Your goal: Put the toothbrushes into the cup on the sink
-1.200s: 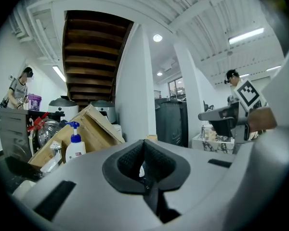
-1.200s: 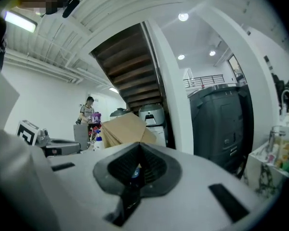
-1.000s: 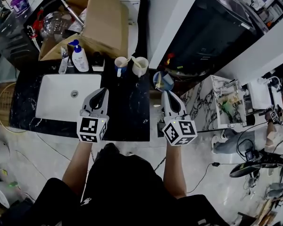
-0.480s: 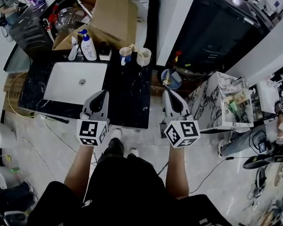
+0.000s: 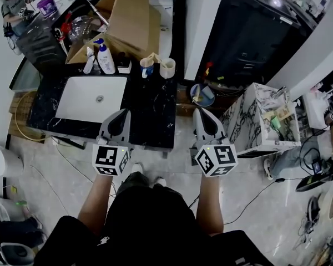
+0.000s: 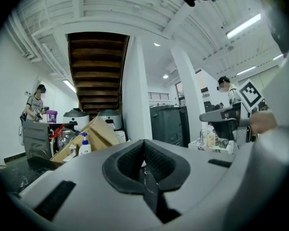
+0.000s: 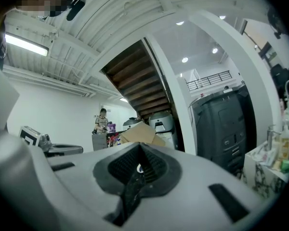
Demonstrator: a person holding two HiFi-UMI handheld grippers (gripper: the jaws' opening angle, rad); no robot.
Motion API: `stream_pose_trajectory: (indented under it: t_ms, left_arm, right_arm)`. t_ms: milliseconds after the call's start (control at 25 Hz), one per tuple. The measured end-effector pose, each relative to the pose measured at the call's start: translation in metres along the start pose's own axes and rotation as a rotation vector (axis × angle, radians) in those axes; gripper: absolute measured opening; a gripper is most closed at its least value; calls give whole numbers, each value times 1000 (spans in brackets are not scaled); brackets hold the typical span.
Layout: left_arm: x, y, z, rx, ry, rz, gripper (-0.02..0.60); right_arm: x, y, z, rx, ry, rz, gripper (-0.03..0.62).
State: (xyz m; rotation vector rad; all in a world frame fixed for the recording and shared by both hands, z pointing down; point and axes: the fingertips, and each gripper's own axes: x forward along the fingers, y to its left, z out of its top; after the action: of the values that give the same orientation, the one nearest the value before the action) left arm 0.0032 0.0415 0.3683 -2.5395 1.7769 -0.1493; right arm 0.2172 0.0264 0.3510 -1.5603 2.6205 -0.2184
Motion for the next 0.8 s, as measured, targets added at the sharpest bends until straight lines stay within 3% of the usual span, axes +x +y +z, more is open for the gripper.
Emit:
stream_pose_trajectory:
  t_ms: [320, 800]
  left_arm:
    - [1, 2, 14, -3, -42, -16, 3]
    - [5, 4, 13, -8, -38, -19, 3]
  right_arm:
    - [0, 13, 17, -47, -21, -6, 2]
    - [-2, 7, 13, -37, -20, -24, 2]
